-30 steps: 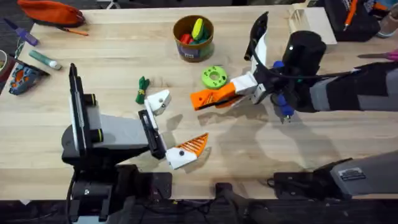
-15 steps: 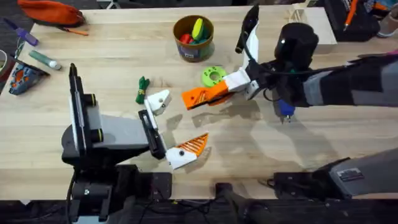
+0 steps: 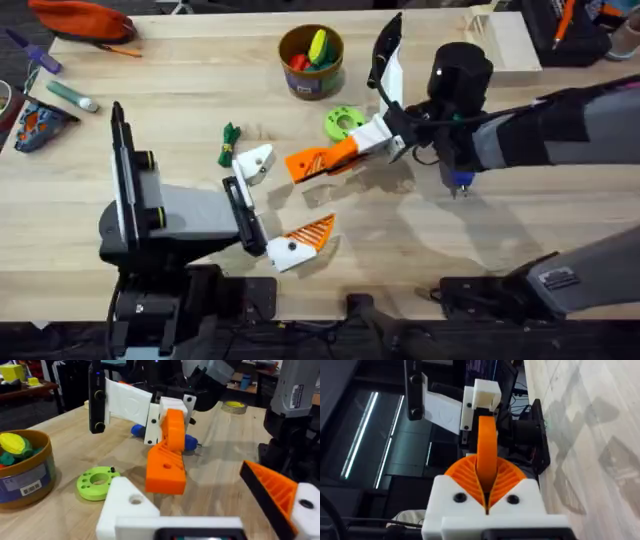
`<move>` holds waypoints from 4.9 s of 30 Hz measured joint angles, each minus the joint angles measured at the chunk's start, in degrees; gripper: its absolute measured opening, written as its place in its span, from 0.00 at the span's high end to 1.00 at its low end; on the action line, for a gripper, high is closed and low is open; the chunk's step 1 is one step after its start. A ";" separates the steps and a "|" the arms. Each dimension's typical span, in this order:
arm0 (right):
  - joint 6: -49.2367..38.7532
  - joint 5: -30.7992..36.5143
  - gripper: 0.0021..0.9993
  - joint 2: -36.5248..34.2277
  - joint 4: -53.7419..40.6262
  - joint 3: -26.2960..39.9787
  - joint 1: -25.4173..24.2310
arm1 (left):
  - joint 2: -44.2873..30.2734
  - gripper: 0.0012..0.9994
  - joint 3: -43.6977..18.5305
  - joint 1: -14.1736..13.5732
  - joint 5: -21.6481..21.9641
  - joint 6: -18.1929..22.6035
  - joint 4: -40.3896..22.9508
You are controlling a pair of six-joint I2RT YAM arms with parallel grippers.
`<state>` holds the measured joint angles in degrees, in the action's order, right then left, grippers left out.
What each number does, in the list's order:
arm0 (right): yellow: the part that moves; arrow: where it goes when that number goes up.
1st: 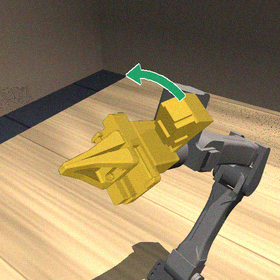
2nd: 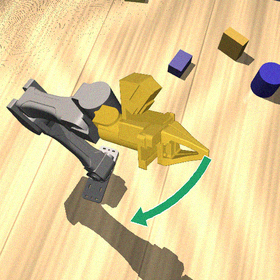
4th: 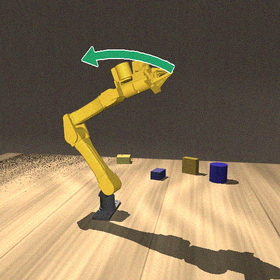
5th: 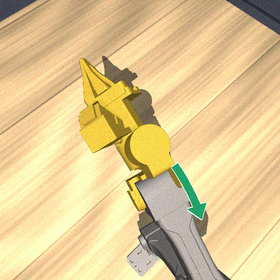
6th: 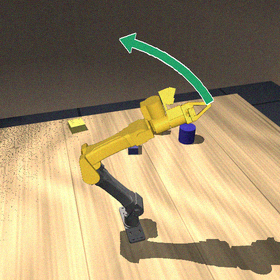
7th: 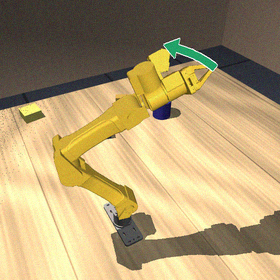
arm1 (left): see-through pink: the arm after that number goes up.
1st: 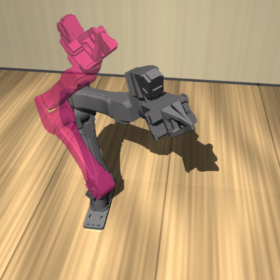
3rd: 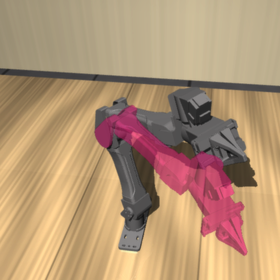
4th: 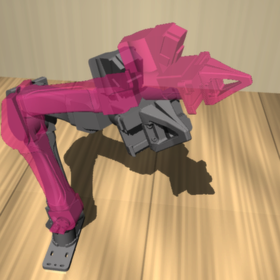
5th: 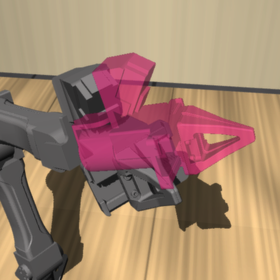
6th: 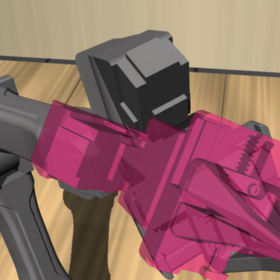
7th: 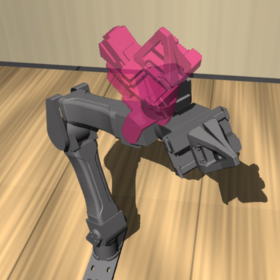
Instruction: Pick up the gripper from the table and insert it into the empty holder that is missing its gripper. Then pick up a screw, insert it into the mounting hole, and use the screwdriver to tighten it. Finally, clean up the table by picking up the vegetable and placing it into the bucket.
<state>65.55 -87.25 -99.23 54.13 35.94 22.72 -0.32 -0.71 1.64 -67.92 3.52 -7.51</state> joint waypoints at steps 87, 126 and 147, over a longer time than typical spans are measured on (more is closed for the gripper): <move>14.15 0.62 0.99 -6.63 15.32 3.50 3.15 | 0.00 0.01 0.00 0.01 0.00 0.14 0.00; 13.89 2.57 0.99 -6.63 14.47 4.76 4.15 | 0.00 0.01 0.00 0.01 0.00 0.16 0.00; 13.69 3.65 0.99 -6.63 14.45 4.81 5.71 | 0.00 0.01 0.00 0.01 0.00 0.16 0.00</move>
<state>79.24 -83.60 -105.86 68.58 40.75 28.43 -0.32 -0.71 1.65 -67.92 3.68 -7.51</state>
